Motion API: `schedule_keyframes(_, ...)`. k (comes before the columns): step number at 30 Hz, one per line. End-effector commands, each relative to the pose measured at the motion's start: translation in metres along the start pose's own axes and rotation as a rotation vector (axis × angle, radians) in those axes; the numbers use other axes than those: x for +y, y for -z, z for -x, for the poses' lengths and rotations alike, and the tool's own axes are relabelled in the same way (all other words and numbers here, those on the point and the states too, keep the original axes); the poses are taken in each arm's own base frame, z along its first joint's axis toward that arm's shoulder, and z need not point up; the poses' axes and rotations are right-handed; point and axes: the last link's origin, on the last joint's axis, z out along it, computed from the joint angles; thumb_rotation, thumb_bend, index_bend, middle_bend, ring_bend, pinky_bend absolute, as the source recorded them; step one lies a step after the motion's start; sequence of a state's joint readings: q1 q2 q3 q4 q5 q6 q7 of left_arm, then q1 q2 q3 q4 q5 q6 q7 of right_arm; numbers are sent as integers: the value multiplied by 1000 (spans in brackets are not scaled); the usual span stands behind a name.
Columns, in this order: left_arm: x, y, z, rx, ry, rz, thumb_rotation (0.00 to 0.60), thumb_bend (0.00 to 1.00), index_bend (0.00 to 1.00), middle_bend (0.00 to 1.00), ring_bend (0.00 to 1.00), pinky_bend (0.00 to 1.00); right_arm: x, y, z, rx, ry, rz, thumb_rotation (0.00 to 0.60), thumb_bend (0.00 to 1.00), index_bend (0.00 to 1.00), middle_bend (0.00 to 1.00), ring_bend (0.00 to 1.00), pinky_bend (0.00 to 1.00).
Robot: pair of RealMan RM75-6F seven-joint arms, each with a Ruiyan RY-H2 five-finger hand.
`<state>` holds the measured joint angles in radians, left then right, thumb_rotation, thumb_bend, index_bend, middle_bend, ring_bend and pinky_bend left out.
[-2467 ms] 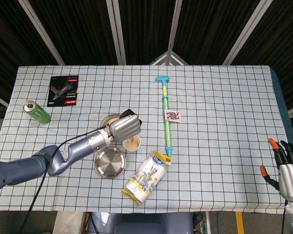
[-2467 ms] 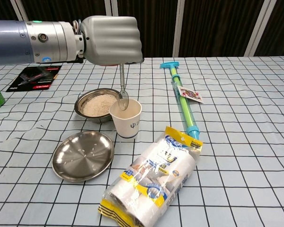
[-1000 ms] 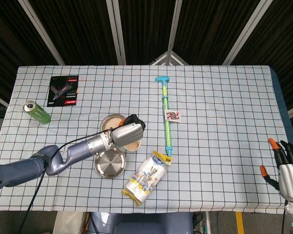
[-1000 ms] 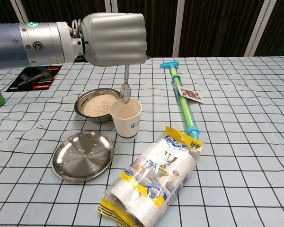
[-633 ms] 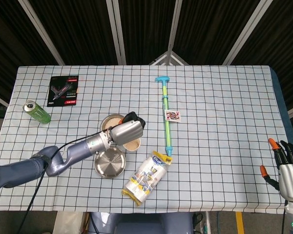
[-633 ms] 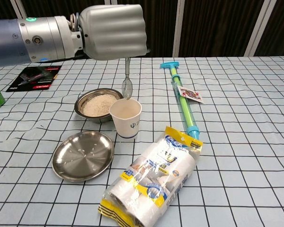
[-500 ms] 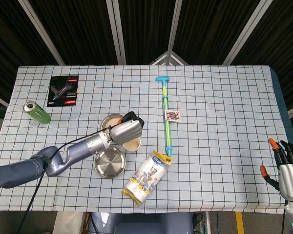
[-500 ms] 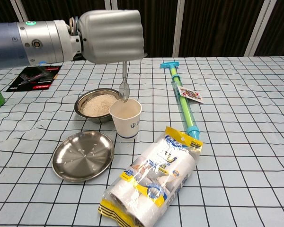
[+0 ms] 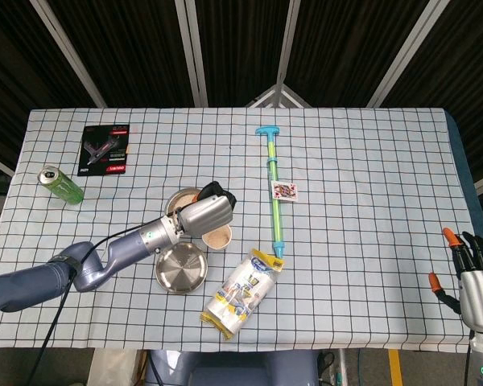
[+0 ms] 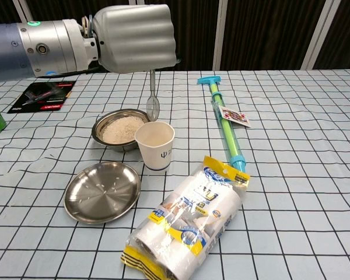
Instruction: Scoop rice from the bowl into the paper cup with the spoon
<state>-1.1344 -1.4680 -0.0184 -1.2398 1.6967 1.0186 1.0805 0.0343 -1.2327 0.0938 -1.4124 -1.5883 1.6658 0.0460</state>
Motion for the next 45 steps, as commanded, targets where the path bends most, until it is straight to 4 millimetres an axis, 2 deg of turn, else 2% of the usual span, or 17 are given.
schedule_keyframes(1, 11, 8, 3, -13, -18, 53, 600, 614, 565, 1000, 1000, 1000, 0, 0, 0, 2, 0, 0, 600, 383, 68, 219, 133, 137)
schedule_keyframes(6, 16, 13, 5, -39, 21, 32, 600, 614, 565, 1000, 1000, 1000, 0, 0, 0, 1, 1, -1, 600, 383, 68, 219, 133, 137)
schedule_keyframes(16, -13, 10, 5, -115, 205, -189, 600, 611, 565, 1000, 1000, 1000, 0, 0, 0, 0, -1, 1, 600, 384, 68, 219, 133, 137)
schedule_keyframes(20, -16, 25, 10, -201, 343, -242, 600, 608, 565, 1000, 1000, 1000, 0, 0, 0, 0, -1, 1, 600, 384, 69, 219, 133, 137)
schedule_keyframes(26, -14, 64, 8, -344, 566, -272, 600, 602, 565, 1000, 1000, 1000, 0, 0, 0, -4, 0, 3, 600, 383, 68, 219, 133, 137)
schedule_keyframes(32, 2, 106, 5, -520, 862, -319, 600, 593, 564, 1000, 1000, 1000, 0, 0, 0, -4, 1, 4, 600, 383, 68, 219, 133, 137)
schedule_keyframes(36, 19, 127, 6, -616, 970, -322, 600, 544, 564, 1000, 1000, 1000, 0, -1, 0, -6, 3, 4, 600, 383, 68, 219, 133, 137)
schedule_keyframes(41, 43, 143, 5, -697, 1070, -317, 600, 525, 565, 1000, 1000, 1000, 0, -1, 0, -10, 4, 6, 600, 383, 68, 219, 133, 137)
schedule_keyframes(45, 64, 146, 4, -738, 1117, -312, 600, 525, 564, 1000, 1000, 1000, 0, -1, 0, -15, 4, 7, 600, 383, 68, 219, 133, 137)
